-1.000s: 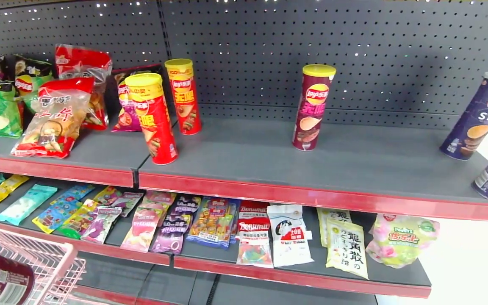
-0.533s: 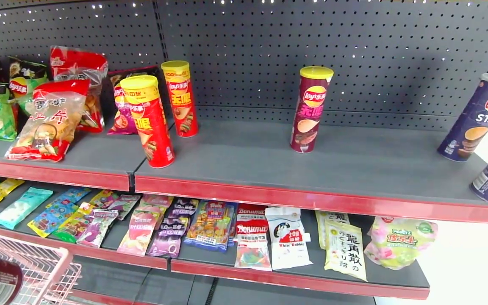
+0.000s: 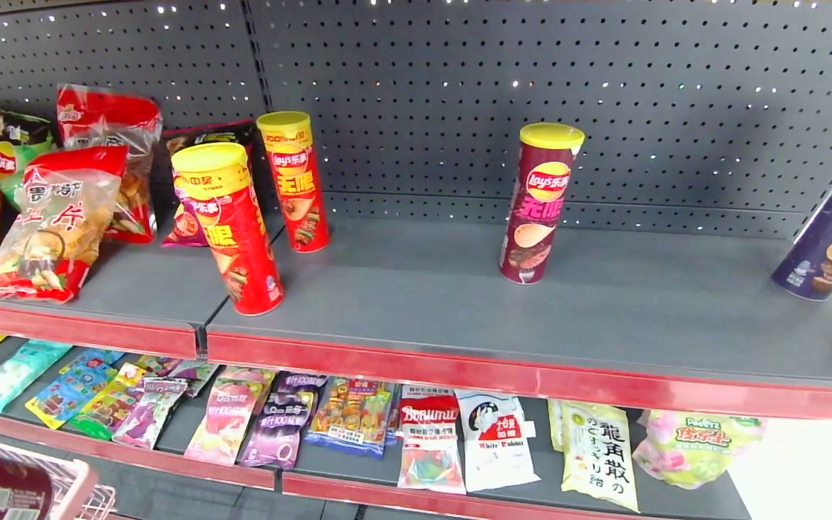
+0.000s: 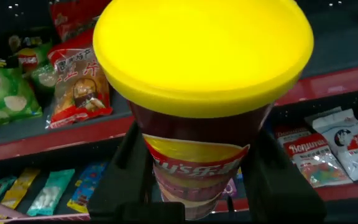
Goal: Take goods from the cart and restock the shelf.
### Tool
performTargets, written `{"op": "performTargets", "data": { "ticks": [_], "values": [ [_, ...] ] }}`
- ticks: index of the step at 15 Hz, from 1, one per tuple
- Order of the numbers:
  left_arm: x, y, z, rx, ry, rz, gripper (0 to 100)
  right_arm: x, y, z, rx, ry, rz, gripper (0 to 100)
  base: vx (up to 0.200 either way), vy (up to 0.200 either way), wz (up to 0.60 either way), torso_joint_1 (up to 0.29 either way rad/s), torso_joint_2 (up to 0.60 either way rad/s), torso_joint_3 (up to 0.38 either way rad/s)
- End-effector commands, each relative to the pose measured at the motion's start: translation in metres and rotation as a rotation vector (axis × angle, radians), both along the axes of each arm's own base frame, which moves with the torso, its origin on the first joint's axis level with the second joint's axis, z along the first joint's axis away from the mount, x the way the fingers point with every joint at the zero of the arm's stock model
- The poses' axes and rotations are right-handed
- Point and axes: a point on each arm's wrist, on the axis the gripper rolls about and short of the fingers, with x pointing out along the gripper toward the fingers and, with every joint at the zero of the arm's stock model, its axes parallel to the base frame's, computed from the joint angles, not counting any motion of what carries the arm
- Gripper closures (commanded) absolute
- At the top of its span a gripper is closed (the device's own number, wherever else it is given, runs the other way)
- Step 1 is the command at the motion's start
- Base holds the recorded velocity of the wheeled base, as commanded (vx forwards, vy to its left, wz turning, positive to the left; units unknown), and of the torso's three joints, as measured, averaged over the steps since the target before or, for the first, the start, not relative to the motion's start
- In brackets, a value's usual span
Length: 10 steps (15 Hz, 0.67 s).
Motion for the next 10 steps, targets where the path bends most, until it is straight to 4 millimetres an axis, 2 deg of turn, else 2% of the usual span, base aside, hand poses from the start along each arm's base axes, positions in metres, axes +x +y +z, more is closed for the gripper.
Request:
{"op": "performTargets", "data": {
  "ticks": [1,3,4,5,6,7,8,10],
  "values": [
    [-0.016,0.001,-0.008,-0.002,-0.042,-0.028,100,0.001,0.0,0.001,-0.001,0.013,0.008,0,0.0,0.0,0.0,0.0,0.0,0.0],
    [-0.018,0.001,-0.01,-0.041,-0.03,-0.053,100,0.001,0.001,0.001,-0.024,-0.001,0.056,0,0.0,0.0,0.0,0.0,0.0,0.0],
    [-0.018,0.0,-0.009,-0.098,-0.021,-0.07,100,-0.001,0.002,0.017,-0.018,-0.031,0.132,0,0.0,0.0,0.0,0.0,0.0,0.0],
    [-0.018,0.0,-0.011,-0.137,-0.011,-0.081,100,0.009,0.003,0.069,0.029,-0.001,0.163,0,0.0,0.0,0.0,0.0,0.0,0.0],
    [-0.017,0.0,-0.015,-0.142,0.003,-0.084,100,0.017,0.004,0.101,0.081,-0.002,0.193,0,0.0,0.0,0.0,0.0,0.0,0.0],
    [-0.014,0.0,-0.02,-0.143,0.022,-0.078,100,0.027,0.005,0.12,0.076,0.015,0.289,0,0.0,0.0,0.0,0.0,0.0,0.0],
    [-0.013,0.0,-0.021,-0.143,0.028,-0.076,100,0.031,0.006,0.126,0.069,0.024,0.328,0,0.0,0.0,0.0,0.0,0.0,0.0],
    [-0.01,-0.001,-0.025,-0.207,0.072,-0.148,100,0.074,0.013,0.151,0.023,0.08,0.411,0,0.0,0.0,0.0,0.0,0.0,0.0]
  ]
}}
